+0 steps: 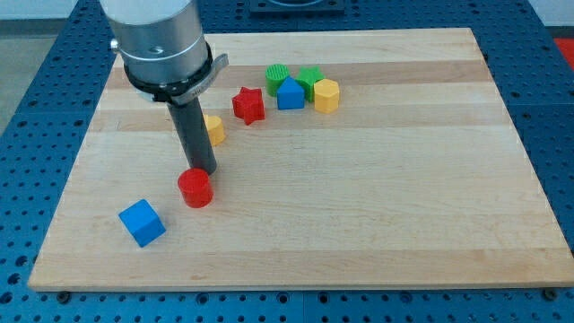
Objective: Move the yellow heart above the red circle
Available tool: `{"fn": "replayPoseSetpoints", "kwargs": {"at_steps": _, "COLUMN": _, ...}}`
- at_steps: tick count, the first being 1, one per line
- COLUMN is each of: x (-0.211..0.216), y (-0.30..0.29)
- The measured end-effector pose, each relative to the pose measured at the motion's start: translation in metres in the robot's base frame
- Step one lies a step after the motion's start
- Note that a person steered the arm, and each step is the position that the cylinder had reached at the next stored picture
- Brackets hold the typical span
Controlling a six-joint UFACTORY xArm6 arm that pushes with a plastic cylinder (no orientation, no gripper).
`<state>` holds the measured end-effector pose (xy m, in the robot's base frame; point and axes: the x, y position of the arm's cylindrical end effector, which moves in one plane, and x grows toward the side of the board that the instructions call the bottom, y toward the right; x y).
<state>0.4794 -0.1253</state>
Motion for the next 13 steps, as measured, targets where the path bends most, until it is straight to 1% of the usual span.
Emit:
{"fn": "replayPoseSetpoints", "kwargs": {"at_steps": 3, "x": 0.040, "y": 0.000}}
{"fn": "replayPoseSetpoints", "kwargs": {"at_steps": 4, "x": 0.015, "y": 0.009}}
{"fn": "replayPoseSetpoints", "kwargs": {"at_steps": 5, "x": -0.025, "y": 0.028}}
{"fn": "replayPoseSetpoints", "kwargs": {"at_steps": 6, "x": -0.055, "y": 0.050}}
{"fn": "replayPoseSetpoints", "kwargs": {"at_steps": 7, "x": -0.084, "y": 0.049}}
{"fn": "replayPoseSetpoints", "kwargs": {"at_steps": 8, "x": -0.094, "y": 0.015}}
{"fn": "replayPoseSetpoints", "kwargs": {"at_steps": 9, "x": -0.093, "y": -0.004}}
{"fn": "replayPoseSetpoints", "kwargs": {"at_steps": 10, "x": -0.076, "y": -0.006}}
{"fn": "replayPoseSetpoints", "kwargs": {"at_steps": 13, "x": -0.006, "y": -0.006}}
